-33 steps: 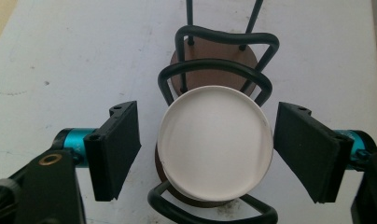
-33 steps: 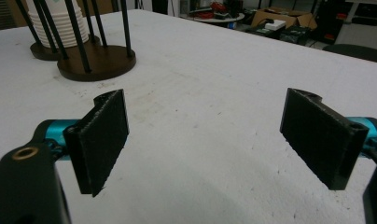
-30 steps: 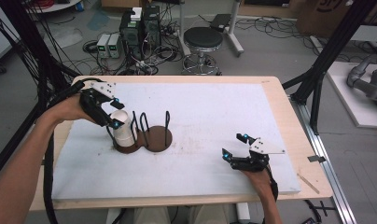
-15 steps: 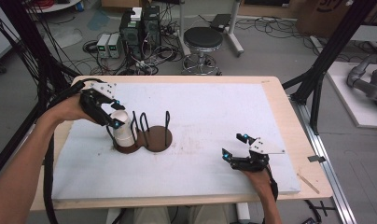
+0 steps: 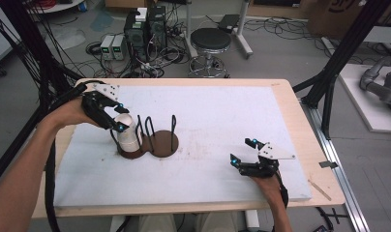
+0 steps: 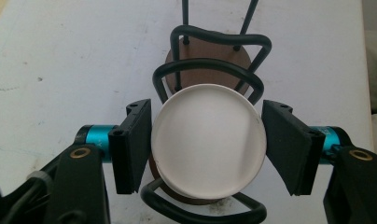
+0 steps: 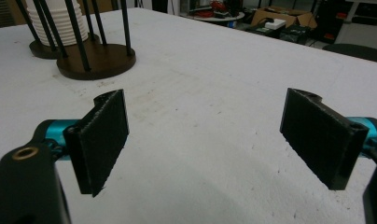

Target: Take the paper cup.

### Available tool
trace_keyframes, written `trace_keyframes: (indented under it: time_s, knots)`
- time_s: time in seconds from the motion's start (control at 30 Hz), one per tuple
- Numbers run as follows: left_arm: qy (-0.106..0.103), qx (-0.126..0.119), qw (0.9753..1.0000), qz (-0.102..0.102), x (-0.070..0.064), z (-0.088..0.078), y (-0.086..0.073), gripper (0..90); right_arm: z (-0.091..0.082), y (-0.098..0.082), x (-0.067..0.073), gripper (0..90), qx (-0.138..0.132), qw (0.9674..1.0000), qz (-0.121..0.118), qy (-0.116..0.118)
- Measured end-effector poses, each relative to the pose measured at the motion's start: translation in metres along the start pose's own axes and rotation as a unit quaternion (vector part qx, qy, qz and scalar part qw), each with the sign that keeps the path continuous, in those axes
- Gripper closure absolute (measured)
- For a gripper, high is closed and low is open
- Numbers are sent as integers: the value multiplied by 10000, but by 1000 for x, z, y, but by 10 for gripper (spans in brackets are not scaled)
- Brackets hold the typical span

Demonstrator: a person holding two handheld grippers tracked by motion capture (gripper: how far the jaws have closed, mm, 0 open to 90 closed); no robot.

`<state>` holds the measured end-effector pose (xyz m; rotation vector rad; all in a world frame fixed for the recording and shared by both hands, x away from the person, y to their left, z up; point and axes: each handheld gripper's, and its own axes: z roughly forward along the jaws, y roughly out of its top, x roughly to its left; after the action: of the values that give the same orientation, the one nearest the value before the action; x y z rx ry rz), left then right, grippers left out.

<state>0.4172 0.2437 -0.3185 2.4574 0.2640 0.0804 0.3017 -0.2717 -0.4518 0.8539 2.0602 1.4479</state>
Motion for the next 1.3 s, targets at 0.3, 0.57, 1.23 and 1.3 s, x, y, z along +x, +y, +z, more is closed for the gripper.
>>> trace_keyframes:
  time_s: [0.3, 0.57, 1.23, 1.3]
  knots:
    - [29, -6, 10000, 12, -2, -20, 18, 358, 0, 0, 0, 157, 2, 10000, 3, -5]
    - [89, -50, 9999, 51, -6, -47, 37, 362, 0, 0, 0, 157, 10, 10000, -5, 5]
    - [180, -480, 9977, 437, -28, -79, 59, 364, 0, 0, 0, 157, -10, 10000, 23, 5]
    - [69, -781, 9958, 483, -37, -79, 58, 365, 0, 0, 0, 157, 1, 10000, 19, 13]
